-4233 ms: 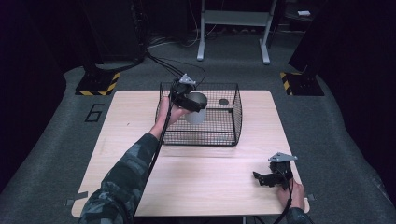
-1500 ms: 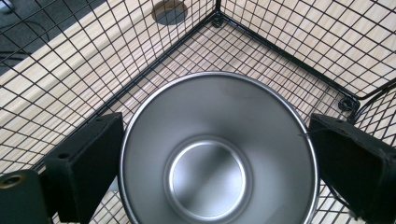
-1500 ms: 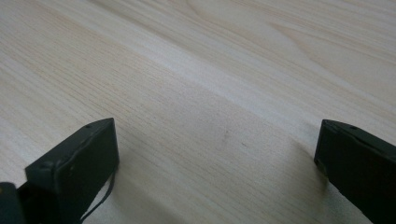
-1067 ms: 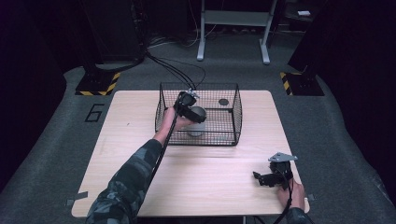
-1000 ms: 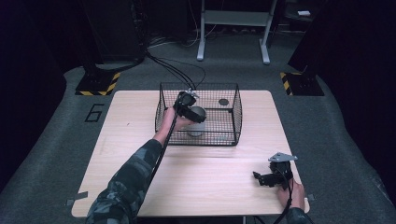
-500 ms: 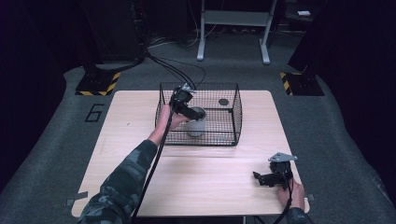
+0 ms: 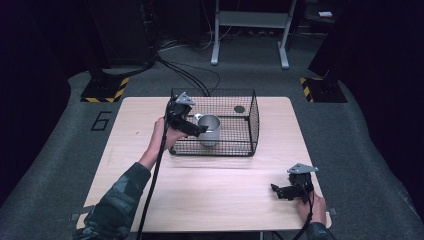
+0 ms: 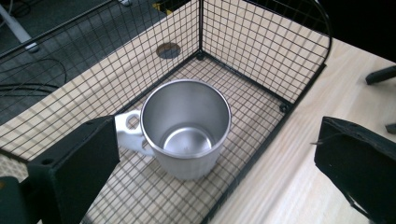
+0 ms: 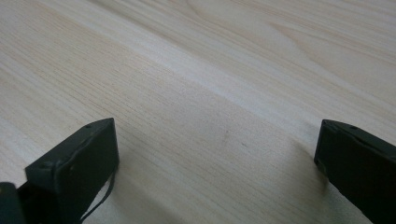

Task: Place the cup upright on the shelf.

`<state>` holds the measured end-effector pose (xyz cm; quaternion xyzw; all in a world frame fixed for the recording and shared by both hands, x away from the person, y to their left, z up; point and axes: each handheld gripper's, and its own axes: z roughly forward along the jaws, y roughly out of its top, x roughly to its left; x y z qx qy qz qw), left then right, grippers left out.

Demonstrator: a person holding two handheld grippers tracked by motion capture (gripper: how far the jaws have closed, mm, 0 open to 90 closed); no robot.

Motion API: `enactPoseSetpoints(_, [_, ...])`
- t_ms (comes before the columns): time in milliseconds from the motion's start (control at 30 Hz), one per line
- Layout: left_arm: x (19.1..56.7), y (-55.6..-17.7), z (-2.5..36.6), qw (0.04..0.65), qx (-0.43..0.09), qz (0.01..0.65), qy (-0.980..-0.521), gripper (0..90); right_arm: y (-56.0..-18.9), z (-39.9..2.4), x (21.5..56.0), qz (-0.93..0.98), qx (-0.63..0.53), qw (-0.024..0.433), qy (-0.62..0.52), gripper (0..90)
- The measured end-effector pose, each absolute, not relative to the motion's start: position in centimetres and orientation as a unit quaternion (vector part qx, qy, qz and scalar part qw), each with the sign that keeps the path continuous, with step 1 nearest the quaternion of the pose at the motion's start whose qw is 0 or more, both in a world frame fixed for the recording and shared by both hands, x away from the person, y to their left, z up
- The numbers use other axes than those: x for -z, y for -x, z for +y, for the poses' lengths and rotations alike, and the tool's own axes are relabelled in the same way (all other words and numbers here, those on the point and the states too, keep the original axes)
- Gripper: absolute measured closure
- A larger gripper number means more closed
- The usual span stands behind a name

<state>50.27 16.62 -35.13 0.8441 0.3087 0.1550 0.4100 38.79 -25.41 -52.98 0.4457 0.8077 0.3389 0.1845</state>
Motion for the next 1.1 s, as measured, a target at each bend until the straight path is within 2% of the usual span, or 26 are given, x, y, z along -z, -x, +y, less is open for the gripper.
enactPoseSetpoints(300, [34.4, -46.2, 19.7, 0.41, -0.171, 0.296, -0.846, 0.2, -38.8, -25.4, 53.0, 0.808, -0.339, 0.184, -0.446, 0.0])
enactPoseSetpoints(633, [35.3, -41.4, 23.9, 0.41, -0.202, 0.302, -0.837, 0.2, -38.8, -25.4, 53.0, 0.807, -0.339, 0.184, -0.447, 0.0])
enactPoseSetpoints(867, [37.5, -38.7, 26.7, 0.399, -0.214, 0.327, -0.83, 0.2, -38.8, -25.4, 53.0, 0.806, -0.341, 0.187, -0.446, 0.0])
enactPoseSetpoints(1100, [41.5, -36.6, 29.5, 0.378, -0.211, 0.365, -0.824, 0.2, -38.8, -25.4, 53.0, 0.806, -0.341, 0.188, -0.447, 0.0])
